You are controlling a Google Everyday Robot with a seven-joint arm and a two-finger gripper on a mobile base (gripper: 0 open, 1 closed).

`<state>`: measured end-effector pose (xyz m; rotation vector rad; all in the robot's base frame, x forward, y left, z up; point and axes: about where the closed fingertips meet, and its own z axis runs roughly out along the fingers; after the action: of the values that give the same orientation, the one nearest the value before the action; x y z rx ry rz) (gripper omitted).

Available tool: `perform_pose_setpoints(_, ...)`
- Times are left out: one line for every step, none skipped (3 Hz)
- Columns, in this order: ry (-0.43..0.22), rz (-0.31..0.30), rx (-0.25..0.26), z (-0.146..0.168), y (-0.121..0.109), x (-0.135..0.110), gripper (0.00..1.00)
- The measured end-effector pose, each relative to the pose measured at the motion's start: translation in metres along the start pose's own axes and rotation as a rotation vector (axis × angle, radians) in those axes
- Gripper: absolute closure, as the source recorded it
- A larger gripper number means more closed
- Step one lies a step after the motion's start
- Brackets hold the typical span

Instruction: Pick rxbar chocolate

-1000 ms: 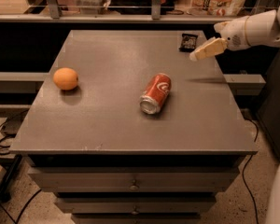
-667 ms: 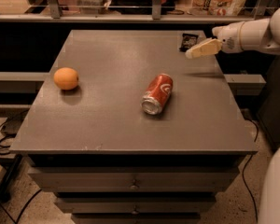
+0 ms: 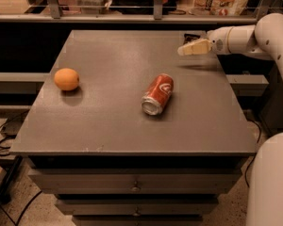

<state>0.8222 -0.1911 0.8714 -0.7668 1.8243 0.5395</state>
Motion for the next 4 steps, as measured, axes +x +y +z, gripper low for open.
perform_pose_setpoints(0.007, 0.030, 0.015, 0.020, -0.008, 0.005, 0.00)
perform_pose_setpoints(0.030, 0.056, 0.031, 0.035, -0.016, 0.013, 0.00)
perform_pose_setpoints(0.054, 0.079, 0.051, 0.042, -0.023, 0.021, 0.18)
perform_pose_setpoints(0.060, 0.103, 0.061, 0.045, -0.027, 0.026, 0.41)
